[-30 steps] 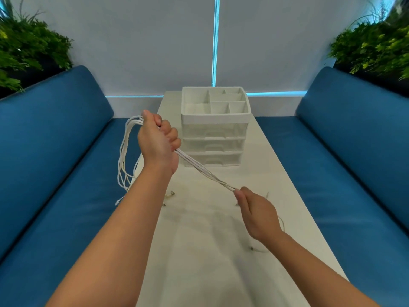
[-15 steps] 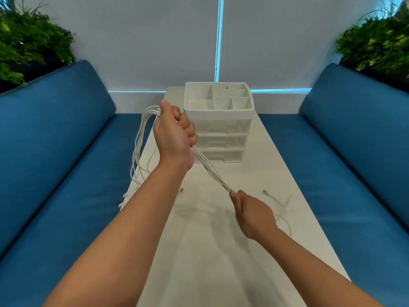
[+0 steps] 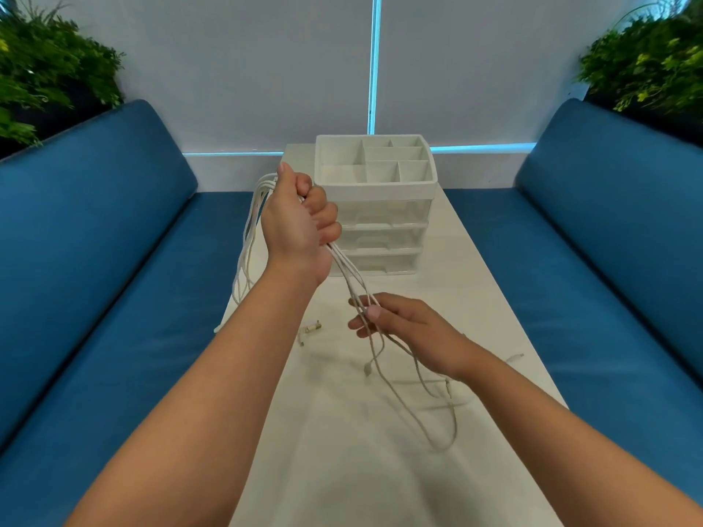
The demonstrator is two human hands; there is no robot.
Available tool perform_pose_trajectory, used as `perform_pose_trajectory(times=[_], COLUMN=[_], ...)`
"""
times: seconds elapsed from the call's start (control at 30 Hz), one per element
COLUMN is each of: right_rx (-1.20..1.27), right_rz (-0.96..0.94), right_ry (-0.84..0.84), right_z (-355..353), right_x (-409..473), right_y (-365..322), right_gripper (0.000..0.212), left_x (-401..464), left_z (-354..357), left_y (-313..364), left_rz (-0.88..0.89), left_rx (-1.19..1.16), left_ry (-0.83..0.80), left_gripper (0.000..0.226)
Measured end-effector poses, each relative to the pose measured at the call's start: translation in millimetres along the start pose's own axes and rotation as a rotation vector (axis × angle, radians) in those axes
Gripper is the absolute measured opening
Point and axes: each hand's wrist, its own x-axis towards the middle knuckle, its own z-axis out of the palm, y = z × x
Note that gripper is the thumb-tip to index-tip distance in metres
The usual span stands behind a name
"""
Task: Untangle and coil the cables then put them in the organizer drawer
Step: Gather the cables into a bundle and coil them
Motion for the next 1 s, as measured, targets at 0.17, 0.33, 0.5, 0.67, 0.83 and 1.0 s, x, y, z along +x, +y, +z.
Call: perform_pose_trajectory(times=[0.17,0.33,0.5,0.67,0.83,1.0], right_rx=[0.073,-0.067,-0.405,-0.45,-0.307,0.148], right_rz=[-0.082,-0.091,-0.082,0.097,0.041,0.01], right_ry=[0.103,0.083,0.056,0.021,0.215,0.335], right_z=[10,11,3,-7,-1,-2], right_x=[9,9,3,-2,-6,-11], right_y=[-16,-12,-4,23,37,39], right_gripper=[0.025,0.026,0.039,0.037,0.023,0.011], left_x=[0,1,1,-3,-2,2], left_z=[2,-1,-2,1,2,0], left_y=[3,1,0,0,-1,5], left_rz=[-0.028,-0.02,-0.016,-0.018,-0.005,0.025], left_rx=[-0.005,0.017,0.015,0.016,0.008,-0.003], left_ry=[-0.042,-0.047,-0.036,-0.032,-0.002,0.031], left_gripper=[0.045,0.045,0.045,0.045,0.045,0.046])
